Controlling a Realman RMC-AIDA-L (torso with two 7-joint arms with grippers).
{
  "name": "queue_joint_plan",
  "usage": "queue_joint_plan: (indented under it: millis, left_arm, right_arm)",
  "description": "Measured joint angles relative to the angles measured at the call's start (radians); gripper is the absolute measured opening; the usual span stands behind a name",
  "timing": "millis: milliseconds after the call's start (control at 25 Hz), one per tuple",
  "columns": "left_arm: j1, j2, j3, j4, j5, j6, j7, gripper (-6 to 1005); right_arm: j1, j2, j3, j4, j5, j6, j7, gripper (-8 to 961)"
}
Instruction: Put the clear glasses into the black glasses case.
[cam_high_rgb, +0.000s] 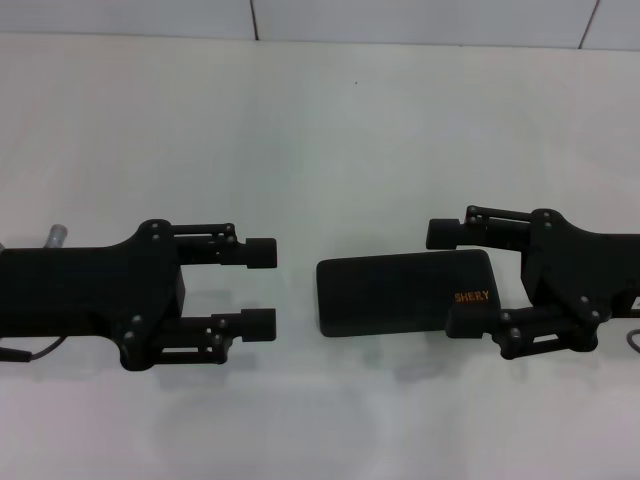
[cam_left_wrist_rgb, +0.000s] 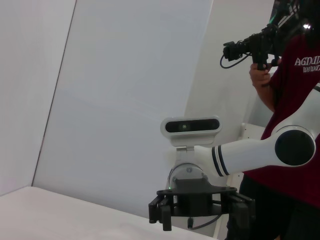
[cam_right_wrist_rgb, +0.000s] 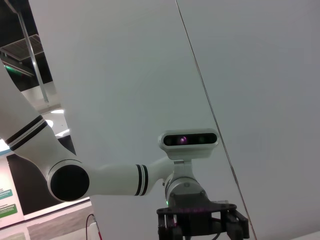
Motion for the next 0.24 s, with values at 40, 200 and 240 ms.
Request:
queue_joint_plan:
  millis: [40,200,240]
  left_arm:
    - [0.000,0.000,0.000,0.000,0.000,0.000,0.000,648]
    - [0.000,-0.001,0.000,0.000,0.000,0.000,0.001,648]
    - [0.000,-0.001,0.000,0.000,-0.001,0.000,0.004,648]
  right_arm:
    - [0.000,0.000,0.000,0.000,0.000,0.000,0.000,857]
    - [-0.002,0.000,0.000,0.000,0.000,0.001,0.000,857]
    - [-0.003,0.000,0.000,0.000,0.000,0.001,0.000,857]
